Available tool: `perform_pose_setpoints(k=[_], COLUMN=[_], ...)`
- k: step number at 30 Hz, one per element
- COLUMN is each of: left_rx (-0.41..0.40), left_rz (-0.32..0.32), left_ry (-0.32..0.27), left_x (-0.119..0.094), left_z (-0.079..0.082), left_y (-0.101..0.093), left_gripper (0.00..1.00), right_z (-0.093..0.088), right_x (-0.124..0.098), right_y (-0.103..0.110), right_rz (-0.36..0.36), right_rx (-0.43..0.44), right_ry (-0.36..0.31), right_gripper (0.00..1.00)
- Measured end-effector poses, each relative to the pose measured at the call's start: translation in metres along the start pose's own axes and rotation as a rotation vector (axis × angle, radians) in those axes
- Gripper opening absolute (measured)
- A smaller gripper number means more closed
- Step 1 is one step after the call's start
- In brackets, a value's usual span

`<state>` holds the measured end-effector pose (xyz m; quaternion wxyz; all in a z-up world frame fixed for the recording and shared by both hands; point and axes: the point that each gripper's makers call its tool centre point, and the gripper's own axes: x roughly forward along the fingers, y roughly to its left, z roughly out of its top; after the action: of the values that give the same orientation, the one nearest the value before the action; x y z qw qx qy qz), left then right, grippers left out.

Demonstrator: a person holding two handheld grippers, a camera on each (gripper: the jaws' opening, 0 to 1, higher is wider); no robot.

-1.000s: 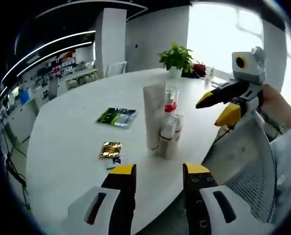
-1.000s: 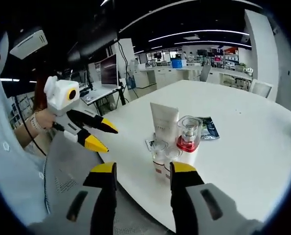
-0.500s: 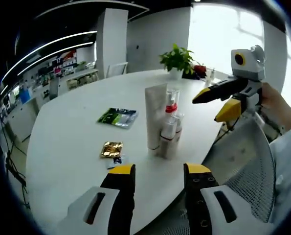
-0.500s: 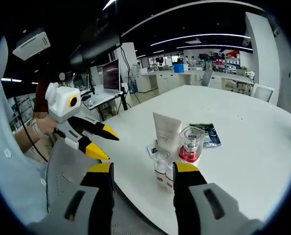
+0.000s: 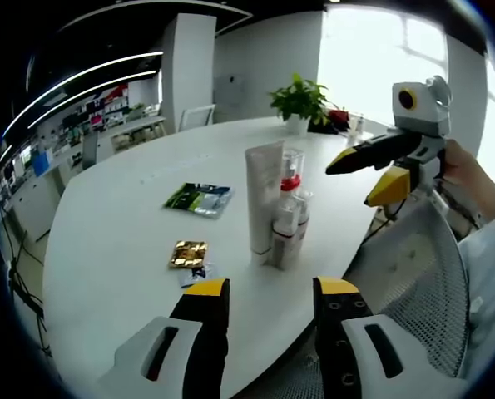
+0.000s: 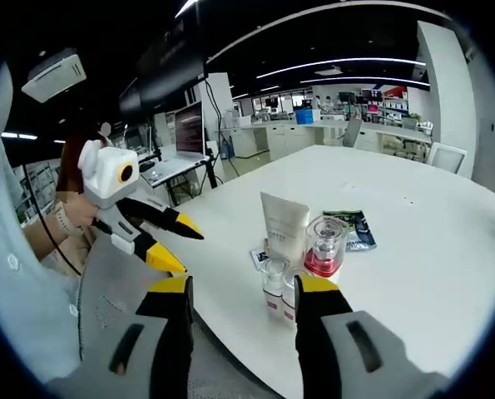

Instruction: Arrange the skincare products in the storage area until every visible bottle or jar stands upright without overlapping.

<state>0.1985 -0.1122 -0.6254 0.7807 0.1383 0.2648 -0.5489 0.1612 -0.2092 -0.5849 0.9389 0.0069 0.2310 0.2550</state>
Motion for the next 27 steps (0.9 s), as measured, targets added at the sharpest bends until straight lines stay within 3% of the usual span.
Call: perform_pose_setpoints(k=[18,27], left_rx=[0.045,0.087], left_rz=[0.005,0.002], left_ry=[0.015,0.027], left_x=[0.014,0.031], left_z=[0.014,0.021], left_y=[0.025,0.041], left_gripper=[0.41,0.45], right_z=[0.000,0.000], right_x=[-0.001,-0.002], right_y=[-0.003,-0.010], right_rz=[-0.010,-0.026], right_rx=[-0.013,-0.014], right_ry=[-0.006,-0.005], right_gripper=[0.54,0.63])
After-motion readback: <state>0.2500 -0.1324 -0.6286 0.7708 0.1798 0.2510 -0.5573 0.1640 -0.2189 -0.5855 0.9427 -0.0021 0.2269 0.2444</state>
